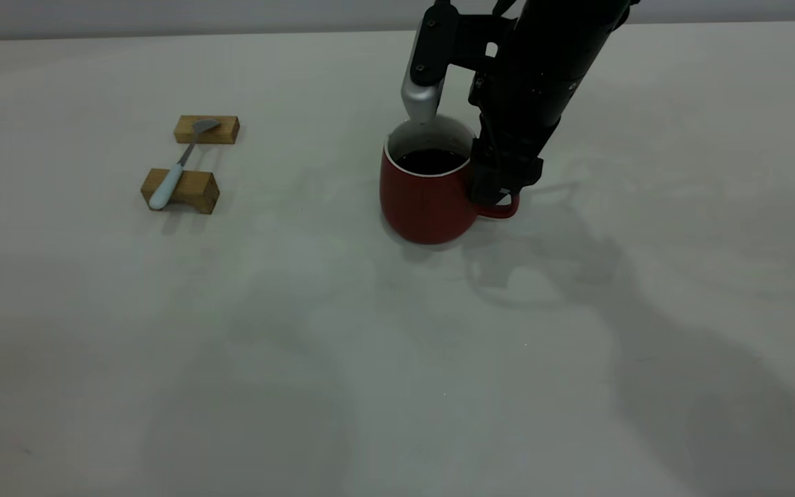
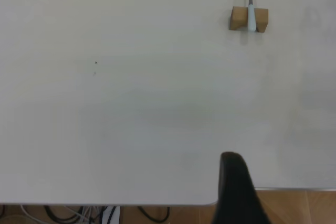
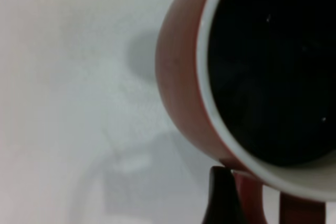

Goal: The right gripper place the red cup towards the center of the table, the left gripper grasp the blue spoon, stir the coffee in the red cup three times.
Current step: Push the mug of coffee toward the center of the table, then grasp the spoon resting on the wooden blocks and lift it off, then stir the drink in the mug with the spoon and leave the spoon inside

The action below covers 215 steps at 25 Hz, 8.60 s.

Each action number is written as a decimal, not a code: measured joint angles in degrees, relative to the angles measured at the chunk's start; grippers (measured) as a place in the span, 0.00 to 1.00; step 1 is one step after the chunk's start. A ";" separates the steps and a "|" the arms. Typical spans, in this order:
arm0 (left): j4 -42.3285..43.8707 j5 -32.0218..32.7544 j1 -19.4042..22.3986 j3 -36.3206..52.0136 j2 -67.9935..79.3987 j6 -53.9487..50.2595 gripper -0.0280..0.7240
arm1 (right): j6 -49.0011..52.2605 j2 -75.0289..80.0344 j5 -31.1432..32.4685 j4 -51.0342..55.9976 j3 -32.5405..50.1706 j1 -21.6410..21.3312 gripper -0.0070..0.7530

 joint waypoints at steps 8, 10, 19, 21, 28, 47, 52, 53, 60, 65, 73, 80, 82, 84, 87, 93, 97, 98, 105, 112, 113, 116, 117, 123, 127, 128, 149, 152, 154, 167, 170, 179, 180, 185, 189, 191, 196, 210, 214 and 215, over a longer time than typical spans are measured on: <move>0.00 0.00 0.00 0.00 0.00 0.00 0.75 | 4.69 -7.61 11.30 -0.47 0.00 -4.67 0.77; 0.00 0.00 0.00 0.00 0.00 0.00 0.75 | 8.55 -12.94 16.03 -1.04 0.00 -6.91 0.77; 0.00 0.00 0.00 0.00 0.00 0.00 0.75 | 31.59 -41.32 45.07 -4.44 0.00 -15.42 0.77; 0.00 0.00 0.00 0.00 0.00 0.00 0.75 | 34.65 -46.07 46.22 -5.63 0.47 -15.99 0.77; 0.00 0.00 0.00 0.00 0.00 0.00 0.75 | 39.98 -64.84 47.07 -8.71 9.27 -15.99 0.79; 0.00 0.00 0.00 0.00 0.00 0.00 0.75 | 59.61 -126.55 45.86 -10.72 48.94 -24.34 0.79; 0.00 0.00 0.00 0.00 0.00 0.00 0.75 | 59.88 -132.22 44.59 -11.55 52.05 -25.30 0.79; 0.00 0.00 0.00 0.00 0.00 0.00 0.75 | 59.88 -133.15 43.84 -11.80 53.07 -25.30 0.79; 0.00 0.00 0.00 0.00 0.00 0.00 0.75 | 59.89 -134.06 42.09 -12.08 56.61 -25.30 0.79; 0.00 0.00 0.00 0.00 0.00 0.00 0.75 | 59.89 -134.12 42.01 -12.08 56.61 -25.30 0.79; 0.00 0.00 0.00 0.00 0.00 0.00 0.75 | 59.89 -134.12 42.01 -12.08 56.61 -25.30 0.79; 0.00 0.00 0.00 0.00 0.00 -0.16 0.75 | 59.94 -134.12 42.01 -12.08 56.61 -25.30 0.79; 0.20 0.00 0.00 0.00 0.00 -0.79 0.75 | 59.94 -134.12 42.00 -12.08 56.61 -25.30 0.79; 0.40 -0.42 0.00 -0.26 1.33 -1.12 0.75 | 59.94 -134.12 42.00 -12.08 56.61 -25.30 0.79; 0.34 -4.80 0.00 -2.58 7.43 -1.22 0.76 | 59.94 -134.12 42.00 -12.08 56.61 -25.30 0.79; 1.32 -14.26 0.00 -10.42 33.38 -2.72 0.83 | 59.94 -134.12 42.00 -12.08 56.61 -25.30 0.79; -0.64 -22.27 -0.14 -16.39 53.98 -2.56 0.88 | 59.94 -134.12 42.00 -12.08 56.61 -25.30 0.79; -1.19 -23.86 -0.57 -17.78 59.29 -2.49 0.88 | 59.94 -134.12 42.00 -12.08 56.61 -25.30 0.79; -2.28 -31.94 -6.24 -31.94 93.40 -1.54 0.89 | 59.99 -134.12 41.95 -12.08 56.61 -25.30 0.79; -4.07 -32.53 -9.32 -46.17 117.26 -1.54 0.89 | 59.94 -134.12 41.95 -12.08 56.61 -25.30 0.79; -4.50 -32.53 -9.32 -47.38 119.25 -1.49 0.89 | 59.94 -134.12 41.95 -12.08 56.61 -25.30 0.79; -5.04 -32.88 -9.32 -48.56 122.81 -1.43 0.89 | 59.94 -134.12 41.95 -12.08 56.61 -25.30 0.79; -5.09 -33.12 -9.32 -48.56 123.56 -1.35 0.89 | 59.94 -134.12 41.95 -12.08 56.61 -25.30 0.79; -5.08 -33.59 -9.26 -48.56 126.89 -1.35 0.88 | 59.94 -134.12 41.95 -12.08 56.61 -25.30 0.79; -5.10 -35.14 -9.26 -48.56 129.48 -1.35 0.86 | 60.00 -134.12 41.95 -12.08 56.61 -25.30 0.79; -5.10 -35.63 -9.26 -48.56 130.16 -1.35 0.86 | 60.00 -134.12 41.95 -12.08 56.61 -25.30 0.79; -5.21 -42.23 -9.21 -48.98 135.31 -2.35 0.27 | 60.00 -134.12 41.95 -12.08 56.61 -25.30 0.79; -5.58 -39.15 -9.21 -49.30 134.47 -5.01 0.27 | 60.00 -134.12 41.95 -12.08 56.61 -25.30 0.79; -6.95 -34.76 -9.21 -50.69 132.55 -7.74 0.27 | 60.00 -134.12 41.95 -12.08 56.61 -25.30 0.79; -61.93 -8.12 -9.21 -56.00 120.63 -49.95 0.27 | 59.95 -134.12 41.89 -12.08 56.61 -25.30 0.79; -73.39 -3.14 -9.74 -56.00 121.28 -52.77 0.27 | 59.95 -134.12 41.89 -12.08 56.61 -25.30 0.79; -86.59 -2.44 -12.36 -56.00 128.41 -53.14 0.27 | 60.00 -134.12 41.85 -12.08 56.61 -25.30 0.79; -87.18 -2.79 -12.47 -56.00 129.46 -52.73 0.27 | 60.00 -134.12 41.85 -12.08 56.61 -25.30 0.79; -91.00 -3.71 -12.54 -56.00 135.35 -48.15 0.27 | 60.00 -134.12 41.85 -12.08 56.61 -25.30 0.79; -96.99 -4.19 -12.54 -56.00 140.21 -41.26 0.27 | 60.00 -134.12 41.85 -12.08 56.61 -25.30 0.79; -99.53 -4.42 -12.54 -56.05 142.09 -38.58 0.27 | 60.00 -134.12 41.85 -12.08 56.61 -25.30 0.79; -100.49 -8.05 -12.54 -56.11 144.49 -37.40 0.27 | 60.00 -134.12 41.85 -12.08 56.61 -25.30 0.79; -100.78 -10.92 -14.88 -56.44 145.18 -35.45 0.27 | 60.05 -134.12 41.85 -12.08 56.61 -25.30 0.79; -100.89 -9.68 -14.94 -56.44 145.24 -35.41 0.27 | 60.05 -134.12 41.85 -12.08 56.61 -25.30 0.79; -100.89 -8.31 -15.01 -56.44 145.24 -37.18 0.27 | 60.05 -134.12 41.85 -12.08 56.61 -25.30 0.79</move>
